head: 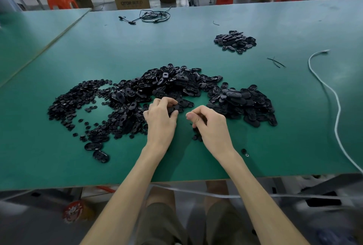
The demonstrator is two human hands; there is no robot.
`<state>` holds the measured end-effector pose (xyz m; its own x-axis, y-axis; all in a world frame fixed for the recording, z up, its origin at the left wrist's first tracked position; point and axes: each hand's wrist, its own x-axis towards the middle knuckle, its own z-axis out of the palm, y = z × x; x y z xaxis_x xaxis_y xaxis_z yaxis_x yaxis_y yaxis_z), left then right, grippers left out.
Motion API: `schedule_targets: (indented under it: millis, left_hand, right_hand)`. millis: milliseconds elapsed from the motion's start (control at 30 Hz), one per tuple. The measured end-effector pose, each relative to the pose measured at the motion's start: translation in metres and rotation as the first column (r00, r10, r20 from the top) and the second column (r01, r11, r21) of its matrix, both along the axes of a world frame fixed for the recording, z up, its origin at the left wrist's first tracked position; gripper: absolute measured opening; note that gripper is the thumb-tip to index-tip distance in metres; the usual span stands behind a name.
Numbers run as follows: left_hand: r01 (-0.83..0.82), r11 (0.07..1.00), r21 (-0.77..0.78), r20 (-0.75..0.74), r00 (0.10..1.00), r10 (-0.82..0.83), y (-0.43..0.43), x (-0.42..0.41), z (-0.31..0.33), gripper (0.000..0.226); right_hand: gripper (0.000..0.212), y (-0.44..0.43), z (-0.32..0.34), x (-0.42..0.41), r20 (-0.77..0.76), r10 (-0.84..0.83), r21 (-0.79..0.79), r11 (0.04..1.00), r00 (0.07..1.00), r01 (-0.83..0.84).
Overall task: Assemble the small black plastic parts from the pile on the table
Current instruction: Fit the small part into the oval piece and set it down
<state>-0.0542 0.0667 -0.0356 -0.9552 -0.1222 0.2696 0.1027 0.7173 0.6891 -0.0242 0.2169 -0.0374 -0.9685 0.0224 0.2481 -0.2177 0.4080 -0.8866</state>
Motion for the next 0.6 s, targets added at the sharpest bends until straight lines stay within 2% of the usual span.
schedule_targets:
  millis: [133,300,467,600]
  left_hand:
    - [-0.025,0.994,0.106,-0.025,0.999,0.028,0.0004,0.0014,0.0015,0.021]
    - [0.035,0.974,0.224,-0.075,0.997,-0.019,0.0002,0.0020,0.0028,0.020]
    - [0.150,0.939,0.309,-0.108,0.987,-0.122,0.0005,0.0024,0.0048,0.022]
    - [0.233,0.888,0.397,-0.069,0.972,-0.224,0.0008,0.0032,0.0069,0.028]
  right_hand:
    - [0.013,0.0001,0.0001,-0.0008,-0.001,-0.013,-0.009,1.000,1.000,0.013]
    - [0.003,-0.0001,0.0001,-0.0006,0.012,-0.038,-0.077,0.996,0.999,0.039]
    - [0.026,0.0015,-0.0010,-0.0021,-0.029,-0.085,-0.068,0.994,0.996,0.083]
    - [0.023,0.0023,-0.0023,-0.0037,-0.032,-0.121,-0.067,0.991,0.992,0.118]
